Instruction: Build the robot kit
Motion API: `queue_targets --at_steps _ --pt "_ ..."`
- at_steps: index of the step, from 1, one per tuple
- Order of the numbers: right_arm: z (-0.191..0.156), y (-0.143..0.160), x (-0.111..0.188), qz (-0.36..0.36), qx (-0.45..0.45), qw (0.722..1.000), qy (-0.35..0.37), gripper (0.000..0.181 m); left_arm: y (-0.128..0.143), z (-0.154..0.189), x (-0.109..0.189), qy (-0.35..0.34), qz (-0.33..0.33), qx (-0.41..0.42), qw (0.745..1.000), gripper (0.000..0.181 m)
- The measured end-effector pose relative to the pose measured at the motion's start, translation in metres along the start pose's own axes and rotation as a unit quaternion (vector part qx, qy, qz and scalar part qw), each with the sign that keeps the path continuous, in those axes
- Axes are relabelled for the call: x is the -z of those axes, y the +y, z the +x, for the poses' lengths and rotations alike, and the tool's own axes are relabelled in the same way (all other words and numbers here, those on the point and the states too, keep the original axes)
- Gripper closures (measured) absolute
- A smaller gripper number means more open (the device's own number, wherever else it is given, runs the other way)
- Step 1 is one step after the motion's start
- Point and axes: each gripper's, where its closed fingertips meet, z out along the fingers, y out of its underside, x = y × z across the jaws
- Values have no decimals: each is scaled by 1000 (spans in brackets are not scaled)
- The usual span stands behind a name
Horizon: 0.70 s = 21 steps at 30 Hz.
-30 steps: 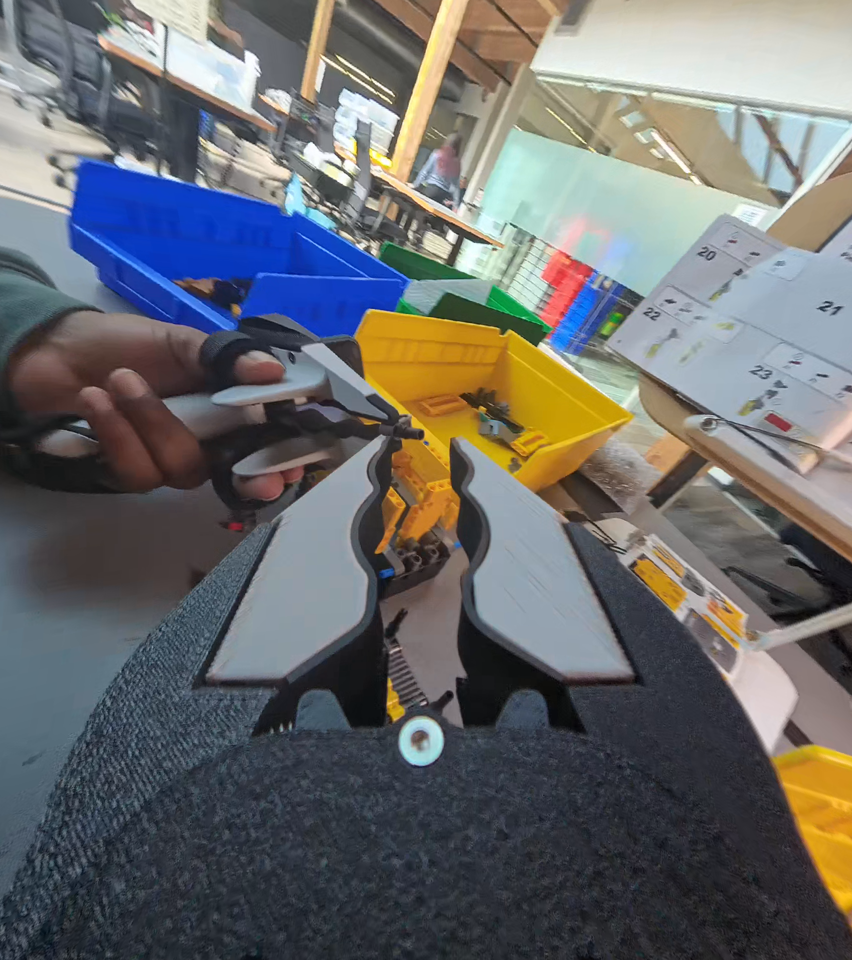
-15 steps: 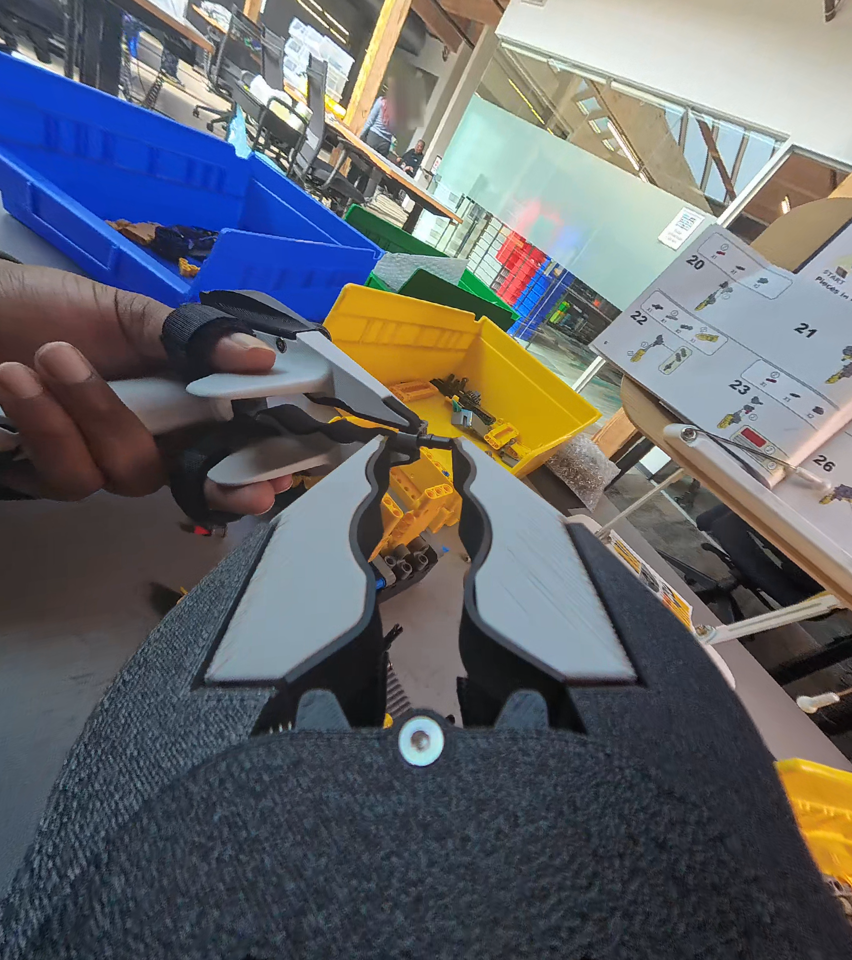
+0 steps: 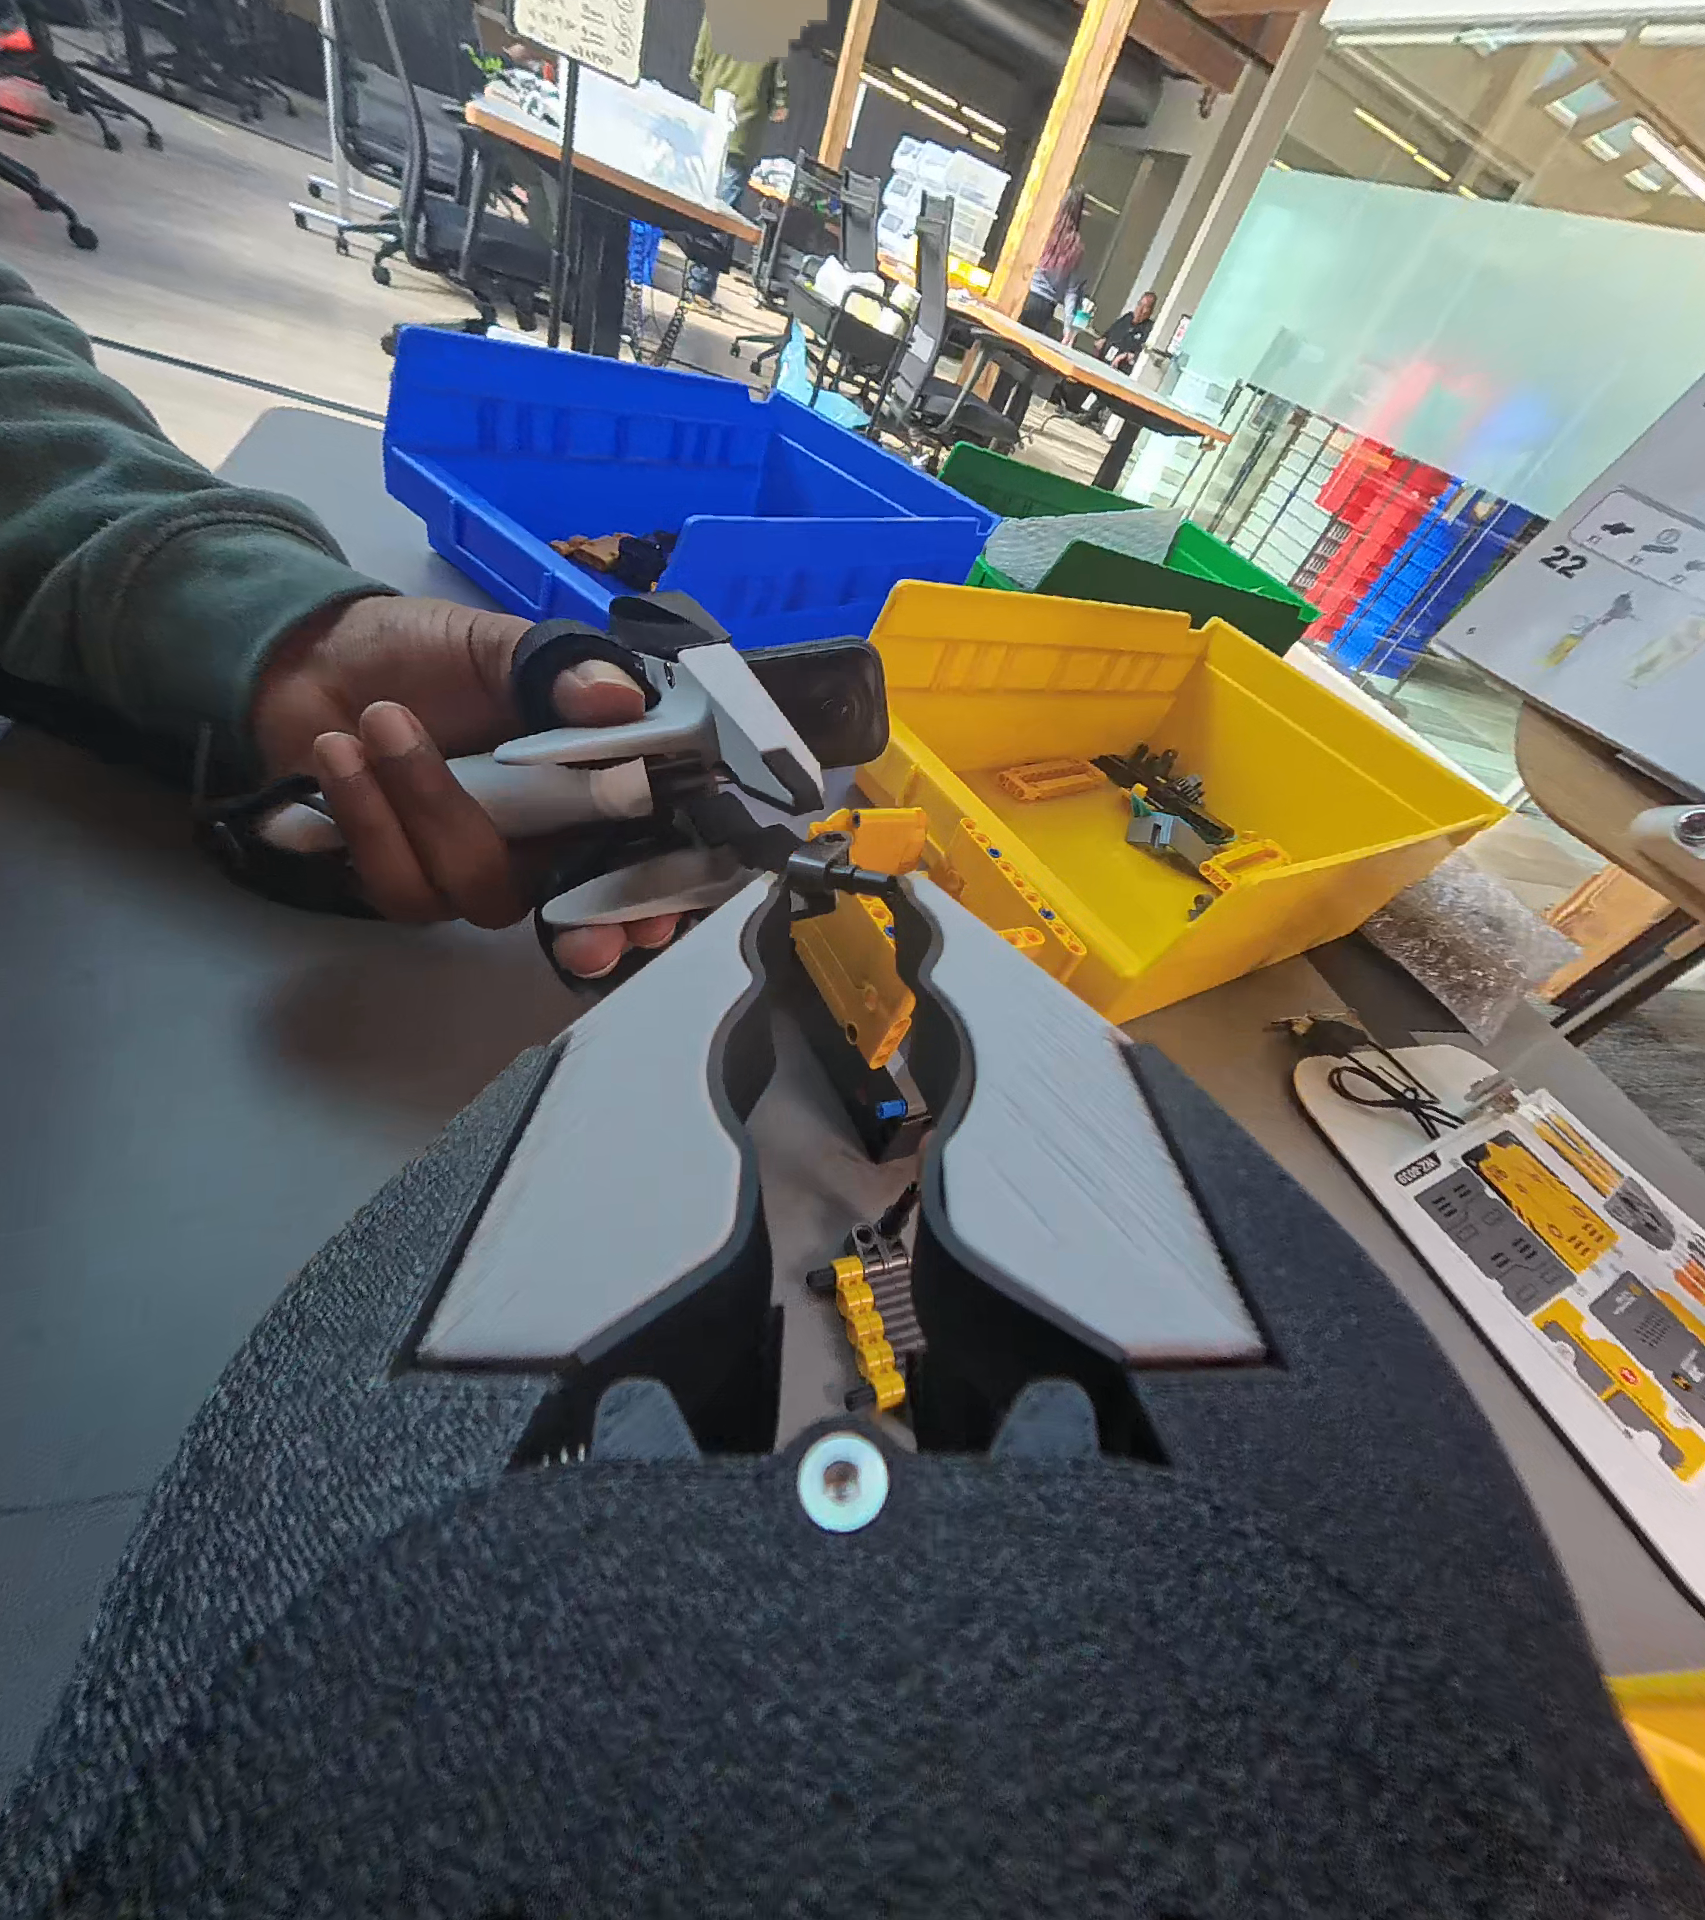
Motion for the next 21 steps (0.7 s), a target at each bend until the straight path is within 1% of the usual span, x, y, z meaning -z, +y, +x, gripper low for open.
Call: queue_targets --at_steps 1,3,4,6,14,19,21 --pt "-2 2 1 -5 2 1000 -9 162 2 -2 0 -7 -8 -3 1000 169" --pt "-8 4 1 -14 6 1000 -26 162 6 -6 -1 -18 -20 -5 1000 172" --pt "-9 5 1 -17 9 1000 -24 162 7 -8 -1 -24 -20 -7 999 175" --pt "-8 8 0 -25 20 999 -15 162 6 -11 0 -32 -16 -8 999 175" --pt "6 11 -14 -45 60 993 87 161 -11 -15 6 -44 49 -12 998 176" --pt "8 11 -17 -51 88 989 110 161 -13 -16 8 -46 62 -8 997 175" --pt "7 11 -17 -53 88 989 108 161 -13 -16 9 -42 61 3 997 175"
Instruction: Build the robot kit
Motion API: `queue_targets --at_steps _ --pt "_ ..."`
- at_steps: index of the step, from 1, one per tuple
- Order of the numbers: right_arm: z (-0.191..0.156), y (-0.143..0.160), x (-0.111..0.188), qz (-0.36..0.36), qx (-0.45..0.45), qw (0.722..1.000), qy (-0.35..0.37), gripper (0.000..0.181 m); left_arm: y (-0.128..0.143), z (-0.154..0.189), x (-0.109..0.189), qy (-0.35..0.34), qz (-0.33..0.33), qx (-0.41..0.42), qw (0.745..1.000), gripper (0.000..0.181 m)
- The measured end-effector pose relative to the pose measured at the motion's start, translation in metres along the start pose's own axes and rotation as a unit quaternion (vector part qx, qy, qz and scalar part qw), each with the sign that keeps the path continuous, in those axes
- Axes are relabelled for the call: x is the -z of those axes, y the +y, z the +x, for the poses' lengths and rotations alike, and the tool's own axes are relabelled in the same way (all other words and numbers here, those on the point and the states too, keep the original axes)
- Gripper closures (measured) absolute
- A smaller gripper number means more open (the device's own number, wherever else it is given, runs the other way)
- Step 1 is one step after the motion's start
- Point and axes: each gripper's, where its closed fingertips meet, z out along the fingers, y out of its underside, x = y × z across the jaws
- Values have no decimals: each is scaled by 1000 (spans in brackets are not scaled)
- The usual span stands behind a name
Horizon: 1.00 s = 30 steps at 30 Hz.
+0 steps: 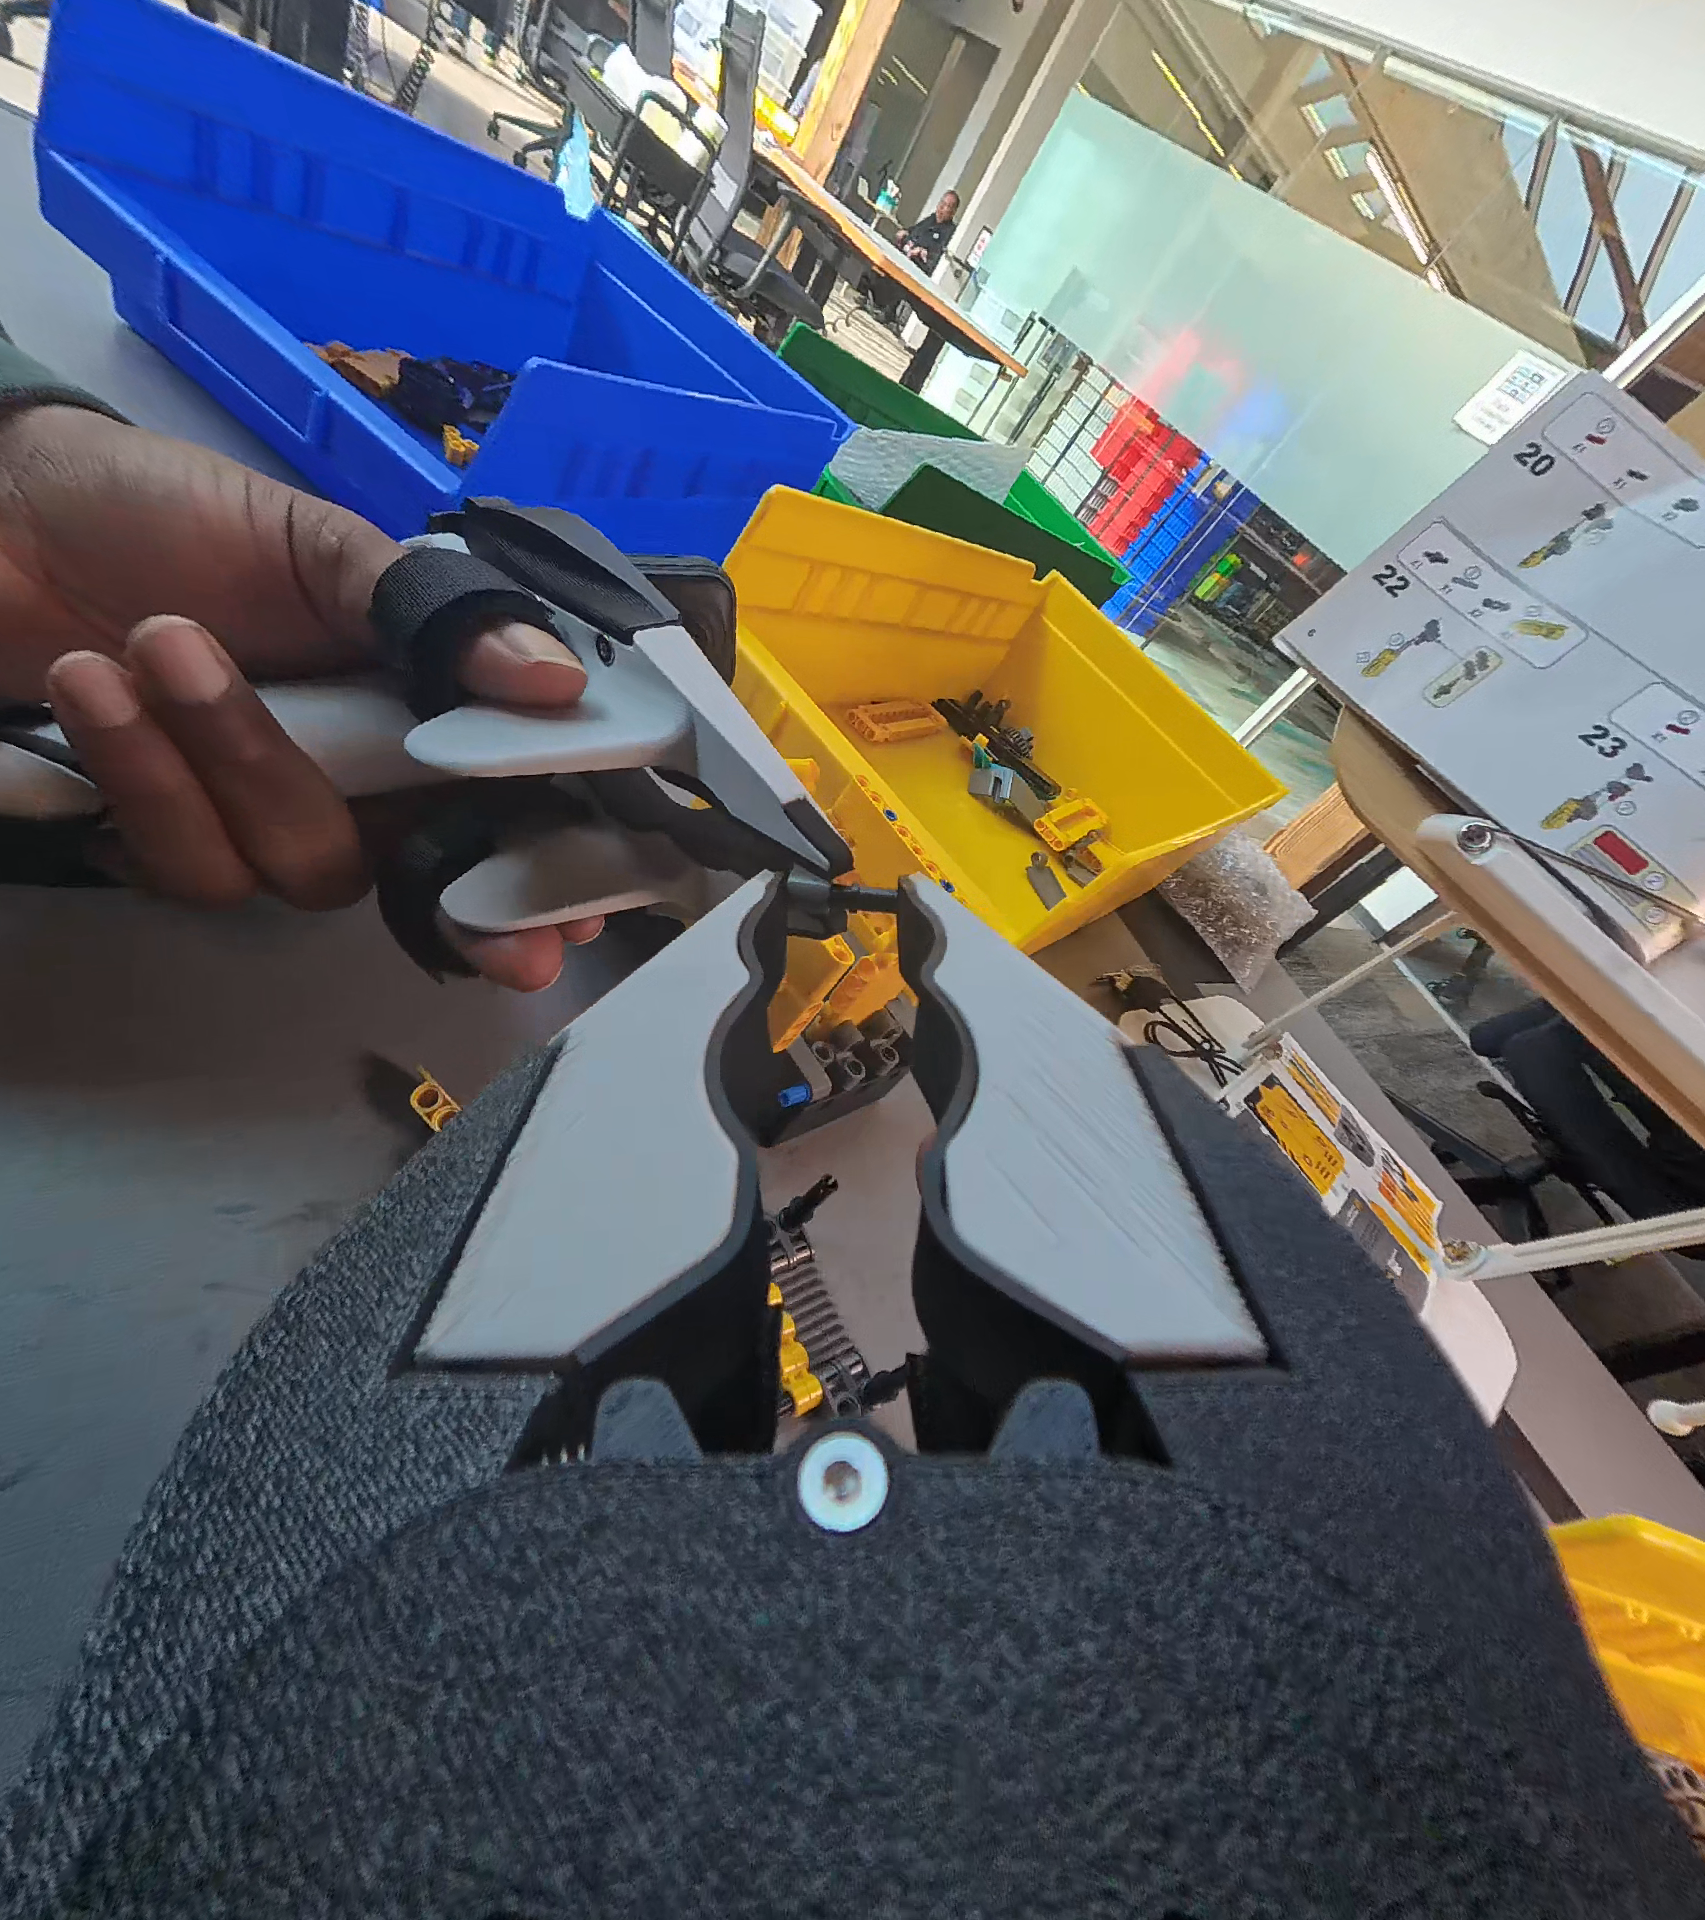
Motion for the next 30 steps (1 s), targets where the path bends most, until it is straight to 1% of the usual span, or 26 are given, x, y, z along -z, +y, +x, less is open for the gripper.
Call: queue_targets --at_steps 1,3,5,9,16,22,26,30 --pt "-2 -1 1 4 -8 1000 -9 165 1 1 0 4 -3 6 1000 175" --pt "-2 -4 2 15 -16 1000 -8 165 2 4 -1 12 -7 9 1000 175" --pt "-2 -6 3 20 -3 1000 -5 166 2 6 -1 18 -10 11 1000 175" --pt "-3 -8 6 30 -22 999 -19 167 5 8 -2 24 -24 13 999 175" --pt "3 -7 9 34 -32 999 -15 167 2 8 1 17 -26 -7 999 175" --pt "1 -7 10 33 -21 999 -13 167 3 8 1 16 -28 -10 999 175" --pt "1 -8 8 37 -14 999 -2 166 4 10 1 16 -32 -24 999 173" --pt "-3 -9 7 40 3 999 2 166 6 9 1 -1 -44 -63 997 175"
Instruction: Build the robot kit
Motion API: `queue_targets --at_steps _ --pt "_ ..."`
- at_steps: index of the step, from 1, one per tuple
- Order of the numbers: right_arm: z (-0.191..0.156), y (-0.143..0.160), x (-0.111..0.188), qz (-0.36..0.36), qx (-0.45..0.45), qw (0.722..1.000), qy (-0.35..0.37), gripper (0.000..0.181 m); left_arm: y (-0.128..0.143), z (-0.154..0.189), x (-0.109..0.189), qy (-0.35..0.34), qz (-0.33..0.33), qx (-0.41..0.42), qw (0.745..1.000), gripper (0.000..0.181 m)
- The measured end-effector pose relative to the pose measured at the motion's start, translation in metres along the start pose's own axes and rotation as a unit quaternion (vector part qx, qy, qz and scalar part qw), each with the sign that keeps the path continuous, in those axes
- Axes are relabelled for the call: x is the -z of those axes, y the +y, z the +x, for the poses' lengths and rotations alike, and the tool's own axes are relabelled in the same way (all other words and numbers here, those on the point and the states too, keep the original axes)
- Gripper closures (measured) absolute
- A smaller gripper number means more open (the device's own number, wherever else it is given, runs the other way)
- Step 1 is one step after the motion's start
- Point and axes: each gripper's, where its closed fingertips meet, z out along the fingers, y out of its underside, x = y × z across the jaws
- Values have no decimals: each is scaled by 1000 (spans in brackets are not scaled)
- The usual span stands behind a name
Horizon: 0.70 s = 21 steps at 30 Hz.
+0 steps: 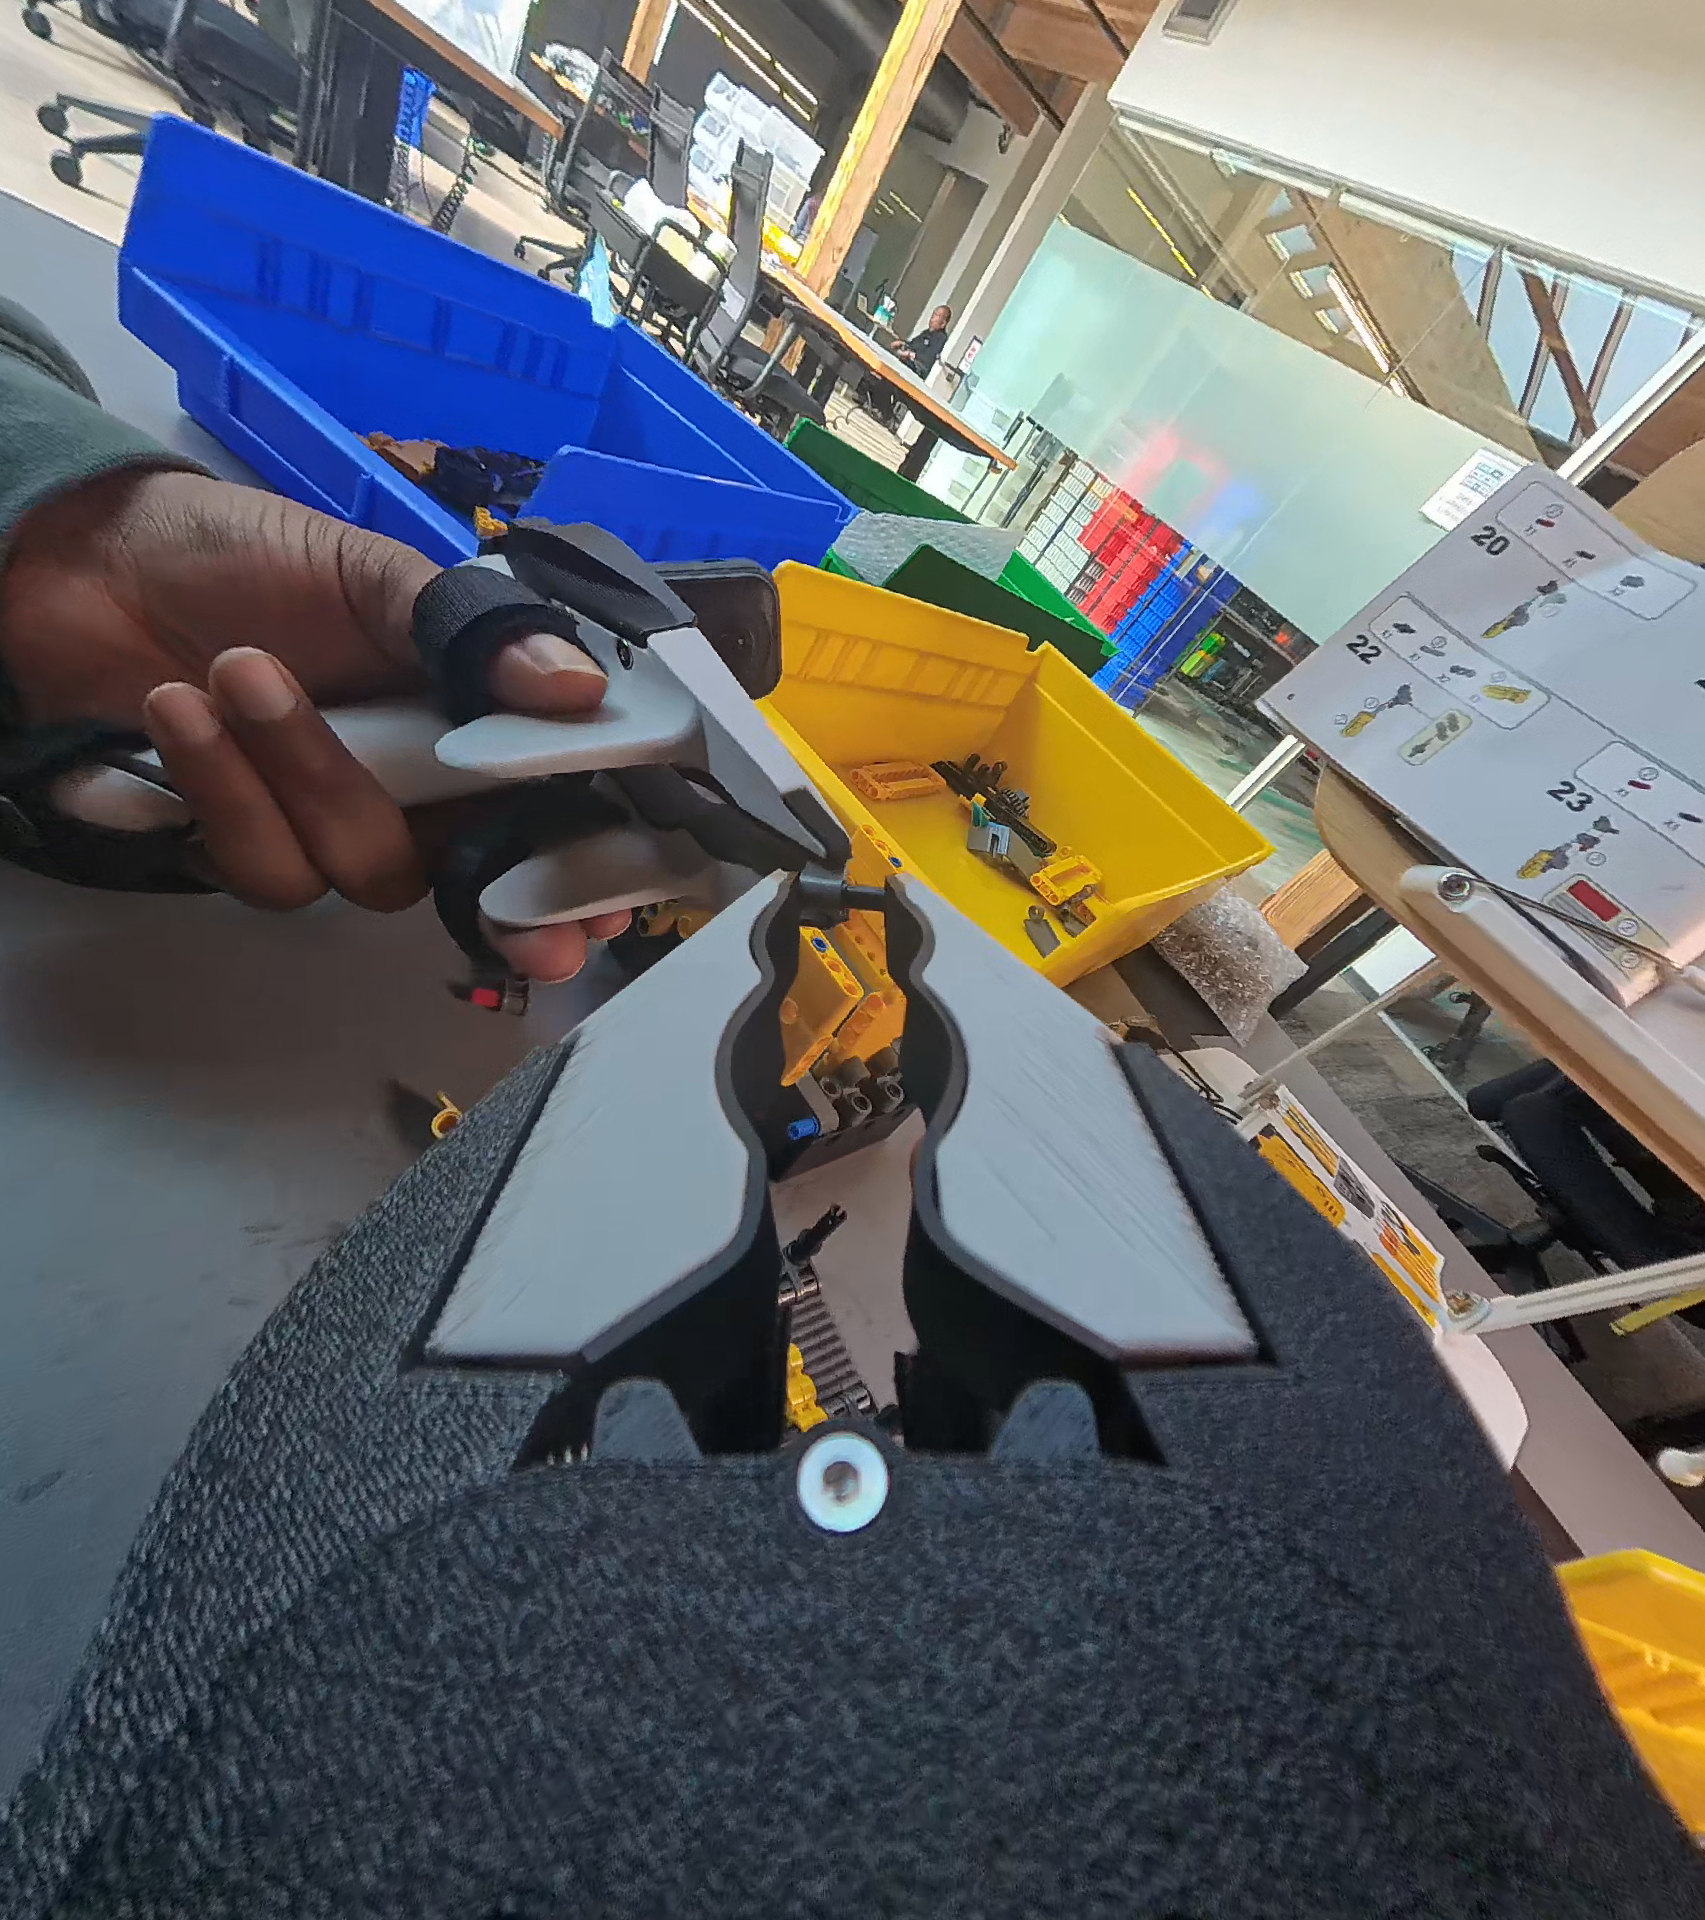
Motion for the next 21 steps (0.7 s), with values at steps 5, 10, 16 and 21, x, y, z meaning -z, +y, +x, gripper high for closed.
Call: queue_targets --at_steps 5,10,16,21 --pt "-1 2 0 -6 18 1000 10 165 1 -2 1 -28 -23 -54 998 175" --pt "-6 -8 6 36 -50 998 -31 165 7 6 1 -22 -58 -103 993 175" --pt "-14 -21 15 72 -128 984 -99 177 13 20 1 17 -84 -104 991 175" --pt "-18 -21 16 70 -134 982 -113 178 16 21 1 18 -97 -119 988 175"
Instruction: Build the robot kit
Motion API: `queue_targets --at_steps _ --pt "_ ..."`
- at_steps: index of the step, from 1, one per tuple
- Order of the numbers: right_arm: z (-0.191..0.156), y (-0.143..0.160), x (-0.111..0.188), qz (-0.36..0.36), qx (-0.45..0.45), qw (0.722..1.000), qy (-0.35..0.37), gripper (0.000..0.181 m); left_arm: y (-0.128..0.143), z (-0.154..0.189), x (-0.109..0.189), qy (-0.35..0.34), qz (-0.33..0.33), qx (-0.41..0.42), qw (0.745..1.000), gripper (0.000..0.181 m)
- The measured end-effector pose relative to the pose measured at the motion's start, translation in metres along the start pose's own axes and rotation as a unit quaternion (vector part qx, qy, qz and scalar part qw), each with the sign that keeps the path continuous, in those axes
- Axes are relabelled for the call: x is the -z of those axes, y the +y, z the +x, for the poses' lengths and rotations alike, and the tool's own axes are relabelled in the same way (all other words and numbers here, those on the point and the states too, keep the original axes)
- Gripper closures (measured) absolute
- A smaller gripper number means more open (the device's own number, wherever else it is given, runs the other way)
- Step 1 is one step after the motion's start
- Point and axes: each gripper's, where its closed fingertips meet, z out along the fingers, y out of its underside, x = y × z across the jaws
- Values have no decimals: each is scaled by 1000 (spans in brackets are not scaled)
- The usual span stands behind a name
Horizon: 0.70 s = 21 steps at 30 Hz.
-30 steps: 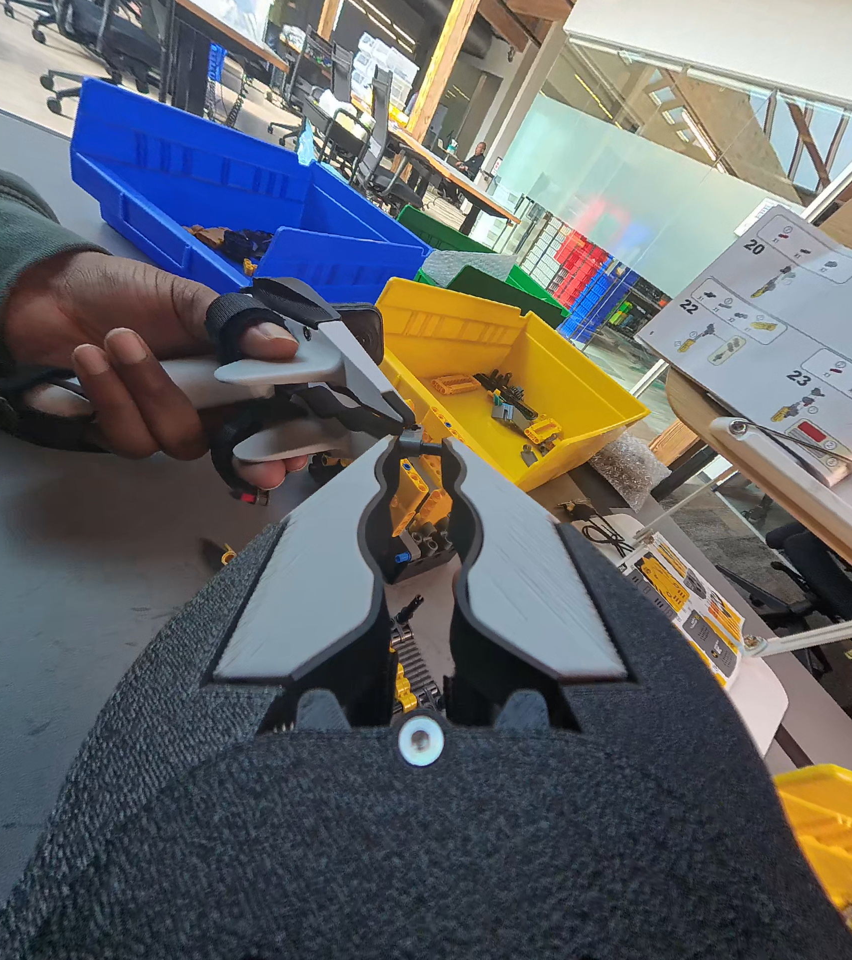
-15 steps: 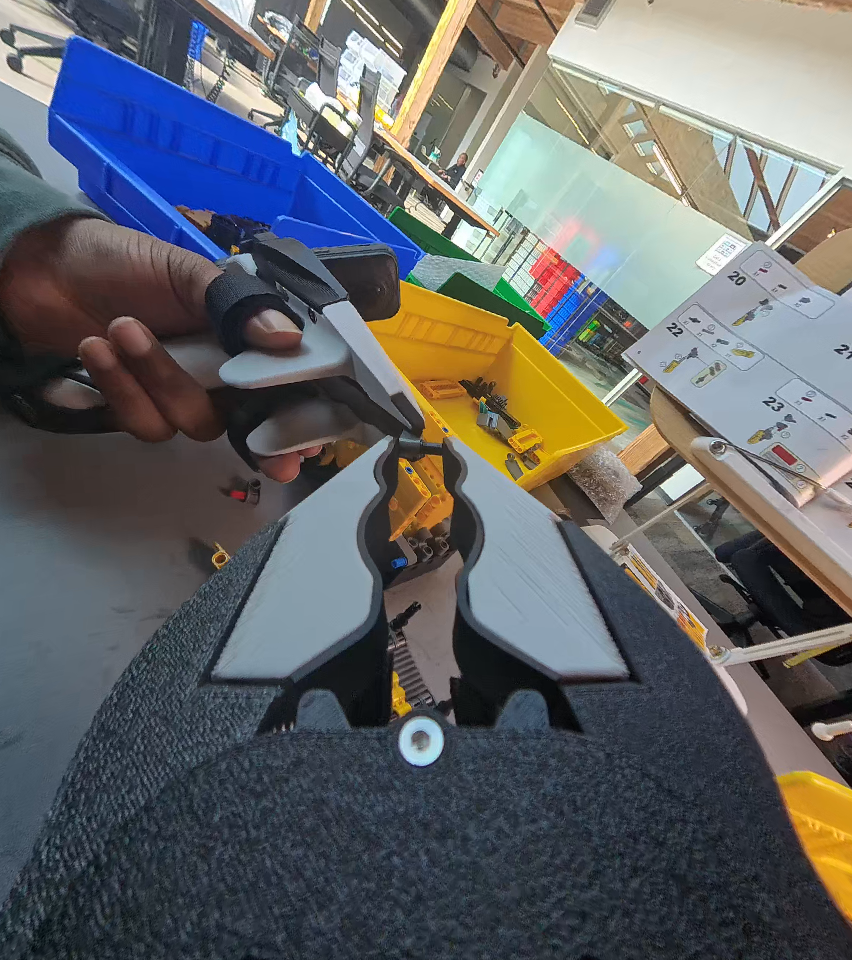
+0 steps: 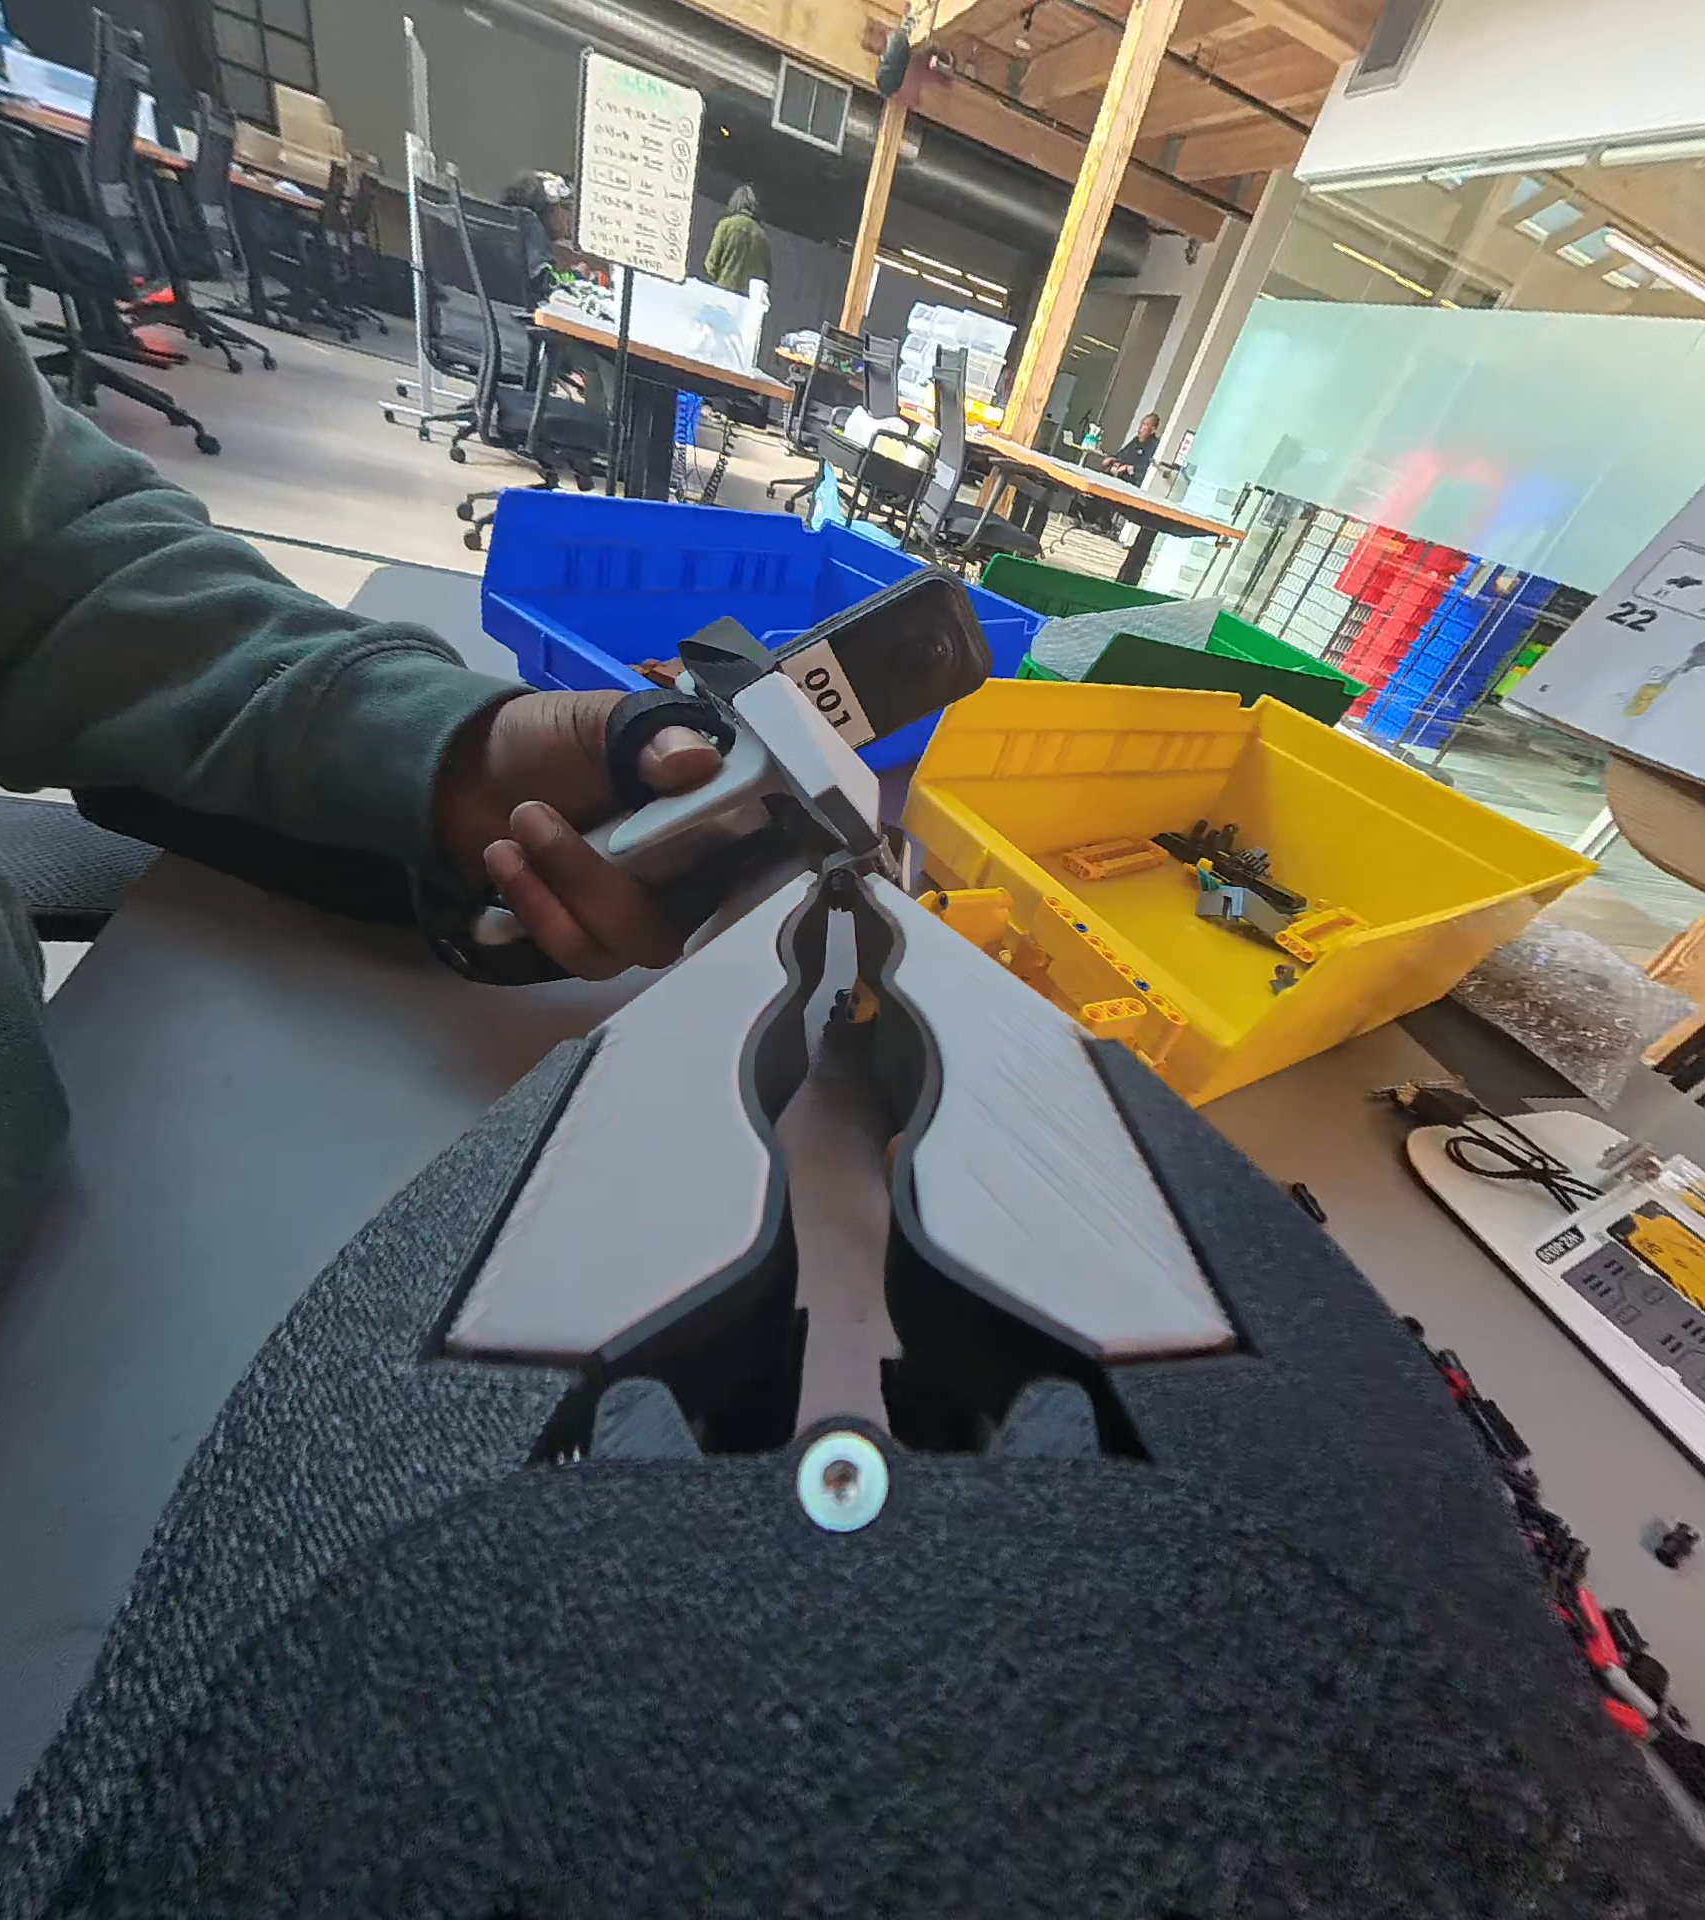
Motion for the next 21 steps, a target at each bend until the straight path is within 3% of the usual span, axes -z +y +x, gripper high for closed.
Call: queue_targets --at_steps 5,8,21 --pt "-5 -3 2 15 -41 999 -29 175 3 5 0 11 -19 -6 1000 175" --pt "-7 -4 1 13 -35 999 -34 167 6 6 0 22 -29 3 999 175" --pt "-7 -2 1 7 -35 999 -36 165 9 7 0 59 -36 55 996 175"
